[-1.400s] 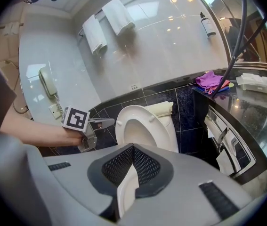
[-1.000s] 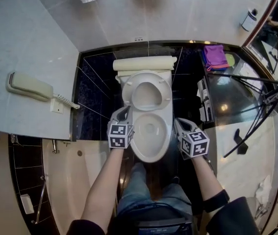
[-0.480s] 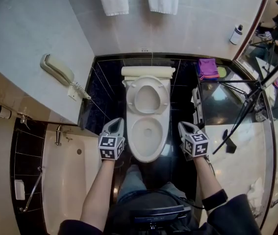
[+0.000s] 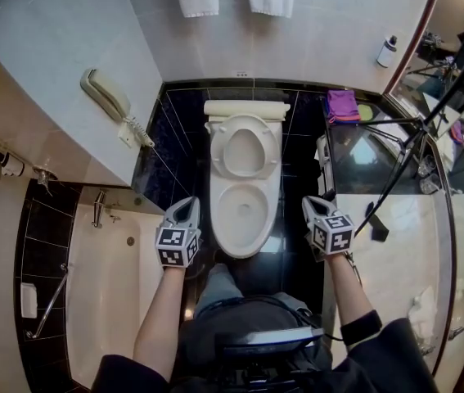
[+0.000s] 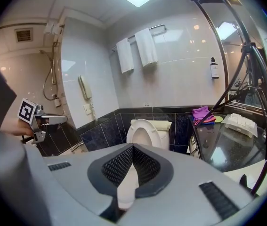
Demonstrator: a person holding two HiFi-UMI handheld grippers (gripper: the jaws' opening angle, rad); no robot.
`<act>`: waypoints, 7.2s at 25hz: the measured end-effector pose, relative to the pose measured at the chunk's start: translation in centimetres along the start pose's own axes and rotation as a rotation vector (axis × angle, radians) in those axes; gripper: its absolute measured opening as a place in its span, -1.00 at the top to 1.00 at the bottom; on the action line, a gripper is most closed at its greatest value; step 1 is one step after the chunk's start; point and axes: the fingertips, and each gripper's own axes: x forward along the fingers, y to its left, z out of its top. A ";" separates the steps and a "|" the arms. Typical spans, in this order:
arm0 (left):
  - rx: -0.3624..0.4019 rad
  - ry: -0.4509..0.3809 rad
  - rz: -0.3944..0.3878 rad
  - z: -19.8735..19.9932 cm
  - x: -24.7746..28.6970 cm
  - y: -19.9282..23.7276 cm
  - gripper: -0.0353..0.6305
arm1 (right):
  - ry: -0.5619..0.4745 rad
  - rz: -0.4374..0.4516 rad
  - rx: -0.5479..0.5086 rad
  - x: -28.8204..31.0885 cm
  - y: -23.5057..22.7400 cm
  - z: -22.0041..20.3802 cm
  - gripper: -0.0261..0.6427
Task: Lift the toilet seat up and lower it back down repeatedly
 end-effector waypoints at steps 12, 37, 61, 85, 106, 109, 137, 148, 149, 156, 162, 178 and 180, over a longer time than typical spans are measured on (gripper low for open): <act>-0.036 -0.018 0.020 -1.5 -3.2 -1.0 0.90 | 0.006 0.014 0.010 -1.5 1.0 -2.1 0.88; 0.034 0.091 -0.083 -2.5 7.4 0.7 0.90 | 0.137 -0.053 -0.283 9.7 -0.5 1.4 0.65; 0.032 0.149 -0.113 -7.4 27.1 7.6 0.90 | 0.273 -0.128 -0.673 41.1 -11.3 5.6 0.38; -0.011 0.224 -0.151 -13.1 29.1 6.0 0.90 | 0.279 -0.111 -0.730 43.2 -10.3 4.5 0.73; -0.073 0.271 -0.118 -18.0 28.5 1.4 0.90 | 0.181 -0.070 -0.795 33.1 -3.9 -2.4 0.74; -0.073 0.270 -0.109 -18.7 27.7 0.9 0.90 | 0.185 -0.041 -0.818 31.5 -2.6 -4.2 0.74; -0.179 0.351 -0.074 -29.1 21.5 -3.5 0.90 | 0.302 0.131 -0.916 21.1 4.1 -21.7 0.87; -0.111 0.431 -0.111 -39.8 19.4 -5.7 0.90 | 0.297 -0.064 -0.506 21.4 -3.2 -26.8 0.87; -0.097 0.439 -0.121 -41.1 19.2 -6.1 0.90 | 0.292 -0.070 -0.484 21.8 -3.5 -27.4 0.87; -0.029 0.495 -0.182 -49.2 18.5 -8.1 0.90 | 0.298 -0.066 -0.439 24.3 -3.4 -32.3 0.87; 0.009 0.546 -0.182 -55.7 19.1 -8.7 0.90 | 0.311 -0.052 -0.459 25.3 -3.9 -35.9 0.87; 0.030 0.704 -0.139 -62.9 17.5 -8.5 0.90 | 0.329 -0.034 -0.489 26.2 -4.3 -38.0 0.87; 0.023 0.690 -0.131 -62.5 17.2 -8.3 0.90 | 0.329 -0.030 -0.491 26.3 -4.2 -37.9 0.87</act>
